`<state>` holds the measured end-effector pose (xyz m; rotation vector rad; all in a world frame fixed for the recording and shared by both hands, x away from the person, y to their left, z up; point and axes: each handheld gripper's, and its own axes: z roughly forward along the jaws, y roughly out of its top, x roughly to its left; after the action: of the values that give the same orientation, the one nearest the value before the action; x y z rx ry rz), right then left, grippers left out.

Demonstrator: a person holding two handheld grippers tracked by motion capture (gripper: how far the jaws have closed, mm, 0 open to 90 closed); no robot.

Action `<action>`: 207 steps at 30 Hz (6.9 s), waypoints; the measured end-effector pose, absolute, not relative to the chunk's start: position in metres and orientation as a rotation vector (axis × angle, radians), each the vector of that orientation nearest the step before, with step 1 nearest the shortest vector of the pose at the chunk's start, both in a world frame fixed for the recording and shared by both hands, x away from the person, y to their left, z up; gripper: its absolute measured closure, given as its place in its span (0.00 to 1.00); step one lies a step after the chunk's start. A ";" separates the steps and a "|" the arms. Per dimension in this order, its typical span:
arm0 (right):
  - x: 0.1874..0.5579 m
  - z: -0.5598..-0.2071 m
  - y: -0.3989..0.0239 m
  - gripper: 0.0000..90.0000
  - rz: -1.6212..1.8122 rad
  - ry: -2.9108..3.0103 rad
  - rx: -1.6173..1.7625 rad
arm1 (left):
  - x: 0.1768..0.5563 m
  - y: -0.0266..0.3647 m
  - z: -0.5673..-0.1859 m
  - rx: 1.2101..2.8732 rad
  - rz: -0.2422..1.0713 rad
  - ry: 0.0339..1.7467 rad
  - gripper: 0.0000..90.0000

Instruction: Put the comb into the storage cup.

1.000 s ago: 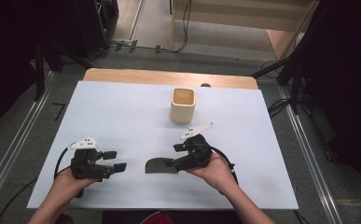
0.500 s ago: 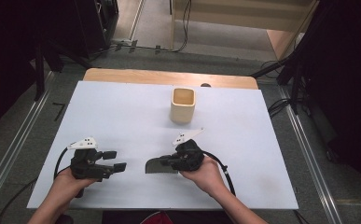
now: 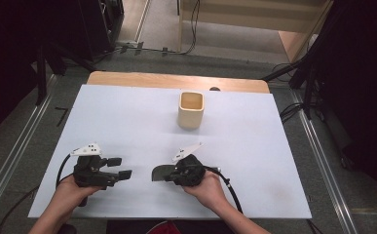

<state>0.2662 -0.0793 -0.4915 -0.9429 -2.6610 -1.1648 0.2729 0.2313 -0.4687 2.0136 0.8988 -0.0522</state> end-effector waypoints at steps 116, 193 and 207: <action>0.237 -0.480 -0.273 0.28 -1.316 -2.546 -1.410 | 0.271 0.225 -0.470 2.035 -0.082 0.874 0.30; 0.262 -0.457 -0.184 0.24 -1.272 -2.613 -1.298 | 0.273 0.225 -0.469 2.028 -0.097 0.891 0.30; 0.252 -0.466 -0.191 0.25 -1.258 -2.628 -1.305 | 0.273 0.225 -0.469 2.024 -0.098 0.895 0.30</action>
<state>0.2517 -0.1911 -0.4664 -1.3050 -2.6279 -1.2582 0.2731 0.2252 -0.4694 2.0240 0.8949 -0.0980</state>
